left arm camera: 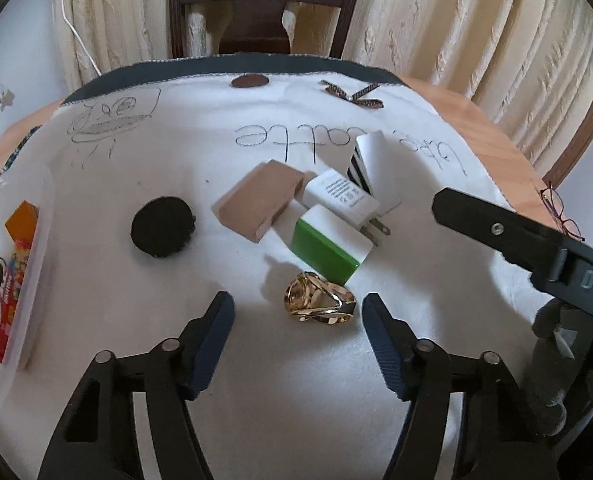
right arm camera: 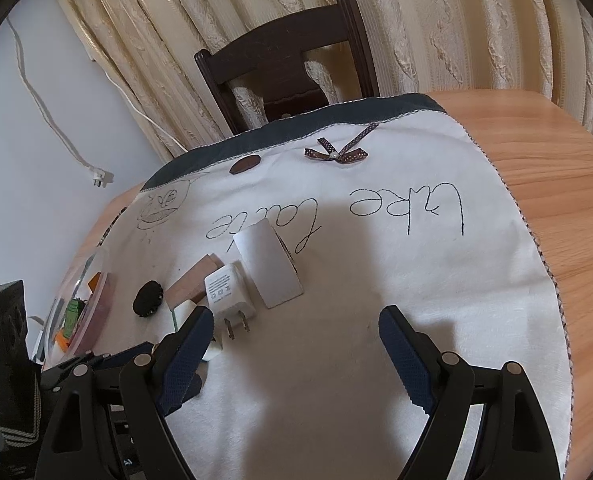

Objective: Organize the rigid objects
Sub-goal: 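Lower the left tool onto the gold ring and close on it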

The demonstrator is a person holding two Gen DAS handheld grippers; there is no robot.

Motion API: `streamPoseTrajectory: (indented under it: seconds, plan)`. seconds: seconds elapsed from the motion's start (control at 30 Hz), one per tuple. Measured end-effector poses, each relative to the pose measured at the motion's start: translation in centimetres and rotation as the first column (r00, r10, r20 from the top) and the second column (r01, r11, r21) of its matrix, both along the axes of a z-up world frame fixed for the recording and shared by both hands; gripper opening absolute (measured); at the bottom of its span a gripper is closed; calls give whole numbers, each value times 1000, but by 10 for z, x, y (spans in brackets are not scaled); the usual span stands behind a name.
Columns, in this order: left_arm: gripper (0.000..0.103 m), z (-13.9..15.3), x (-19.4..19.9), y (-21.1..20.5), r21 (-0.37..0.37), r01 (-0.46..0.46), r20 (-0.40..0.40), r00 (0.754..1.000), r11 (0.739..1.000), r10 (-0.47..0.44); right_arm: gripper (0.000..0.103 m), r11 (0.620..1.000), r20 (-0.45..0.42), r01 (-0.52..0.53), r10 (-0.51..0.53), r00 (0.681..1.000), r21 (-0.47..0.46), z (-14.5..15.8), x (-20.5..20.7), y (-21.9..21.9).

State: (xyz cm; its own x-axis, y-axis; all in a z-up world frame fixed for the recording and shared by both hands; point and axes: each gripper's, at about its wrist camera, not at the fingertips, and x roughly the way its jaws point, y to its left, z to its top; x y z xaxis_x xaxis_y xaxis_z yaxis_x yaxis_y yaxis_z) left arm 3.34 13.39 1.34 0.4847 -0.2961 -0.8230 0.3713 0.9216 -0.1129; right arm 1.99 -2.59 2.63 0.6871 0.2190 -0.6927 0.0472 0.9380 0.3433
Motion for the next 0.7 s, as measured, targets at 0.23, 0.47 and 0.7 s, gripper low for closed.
streamPoseTrajectory:
  seconds: [0.23, 0.47, 0.7]
  plan:
    - [51, -1, 0, 2, -18, 6, 6, 1000, 1000, -6, 88, 1000, -7, -8, 8, 1000, -5, -1, -1, 2]
    - [37, 1, -7, 0, -28, 27, 18, 999, 999, -27, 88, 1000, -16, -11, 11, 1000, -15, -4, 0, 5]
    - [36, 2, -9, 5, -26, -8, 35, 999, 1000, 8, 88, 1000, -20, -15, 15, 1000, -19, -5, 1, 6]
